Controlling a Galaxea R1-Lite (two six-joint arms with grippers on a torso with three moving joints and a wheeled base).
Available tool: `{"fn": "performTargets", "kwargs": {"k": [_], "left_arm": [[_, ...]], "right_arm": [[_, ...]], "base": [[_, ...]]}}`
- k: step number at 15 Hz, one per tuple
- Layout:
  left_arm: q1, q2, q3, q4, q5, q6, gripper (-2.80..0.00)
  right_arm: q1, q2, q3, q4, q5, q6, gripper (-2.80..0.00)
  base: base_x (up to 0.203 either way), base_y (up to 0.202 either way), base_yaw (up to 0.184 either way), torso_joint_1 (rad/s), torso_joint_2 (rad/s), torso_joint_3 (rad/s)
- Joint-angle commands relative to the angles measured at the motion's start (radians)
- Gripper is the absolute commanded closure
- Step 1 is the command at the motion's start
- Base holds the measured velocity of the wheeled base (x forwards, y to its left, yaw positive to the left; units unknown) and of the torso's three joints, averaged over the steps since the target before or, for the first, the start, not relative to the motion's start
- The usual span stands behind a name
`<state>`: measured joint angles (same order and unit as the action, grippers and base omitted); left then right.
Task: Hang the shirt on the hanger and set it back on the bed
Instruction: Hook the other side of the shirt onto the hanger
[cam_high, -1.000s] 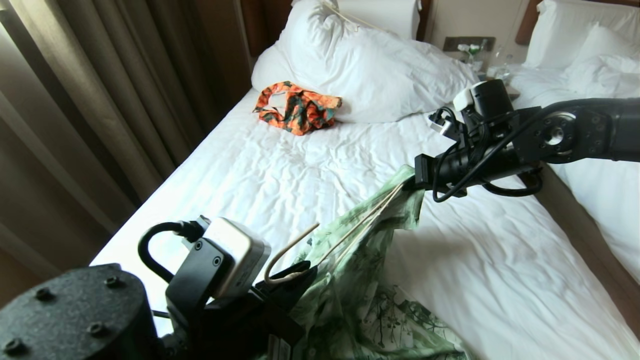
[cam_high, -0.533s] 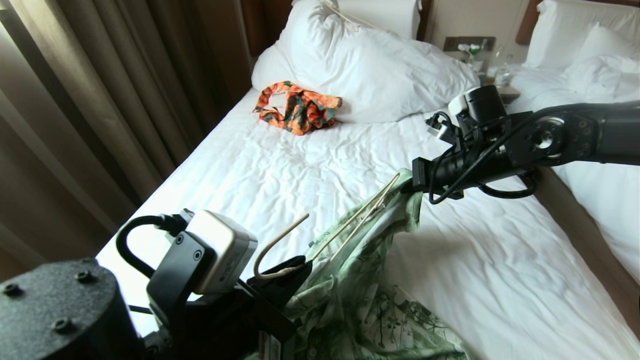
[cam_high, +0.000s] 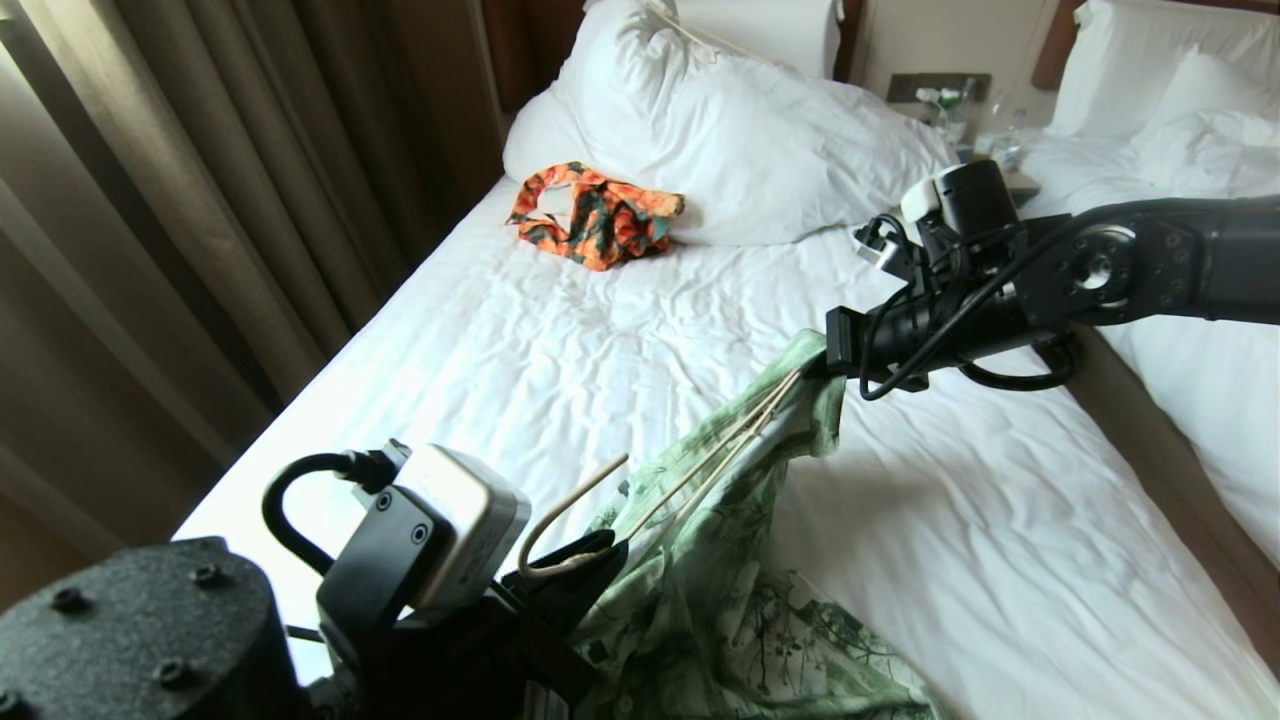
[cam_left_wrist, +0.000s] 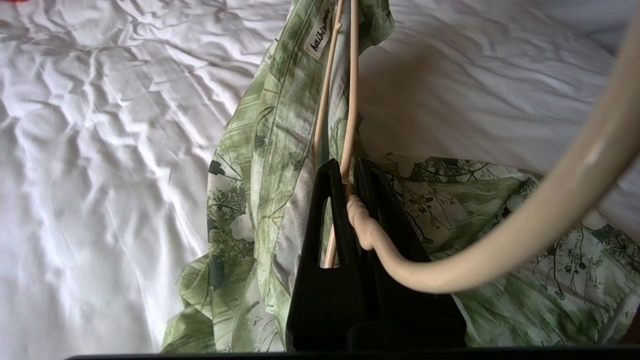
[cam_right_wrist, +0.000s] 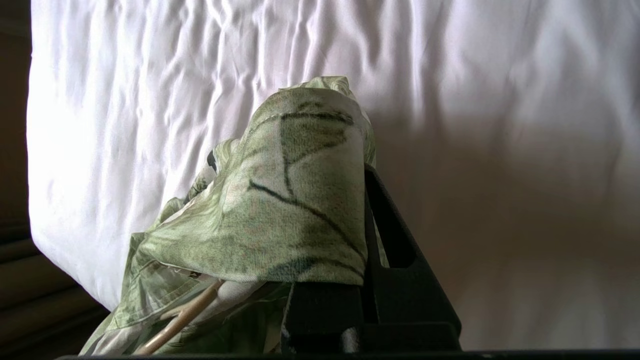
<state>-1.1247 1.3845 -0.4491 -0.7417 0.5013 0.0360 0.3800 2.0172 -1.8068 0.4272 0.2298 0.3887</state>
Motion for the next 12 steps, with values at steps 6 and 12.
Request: {"fn": "performTargets", "kwargs": {"k": [6,12], "left_arm": [[-0.005,0.051,-0.011,-0.007,0.003,0.001,0.00],[0.067,0.082,-0.061,0.000,0.000,0.009,0.00]], "right_arm": [[0.001,-0.032,0.001,0.014,0.003,0.004,0.00],[0.010,-0.083,0.003,0.087,0.008,0.004,0.00]], "base": [[0.000,0.000,0.000,0.000,0.00,0.000],[0.000,0.000,0.000,0.000,0.00,0.000]]}}
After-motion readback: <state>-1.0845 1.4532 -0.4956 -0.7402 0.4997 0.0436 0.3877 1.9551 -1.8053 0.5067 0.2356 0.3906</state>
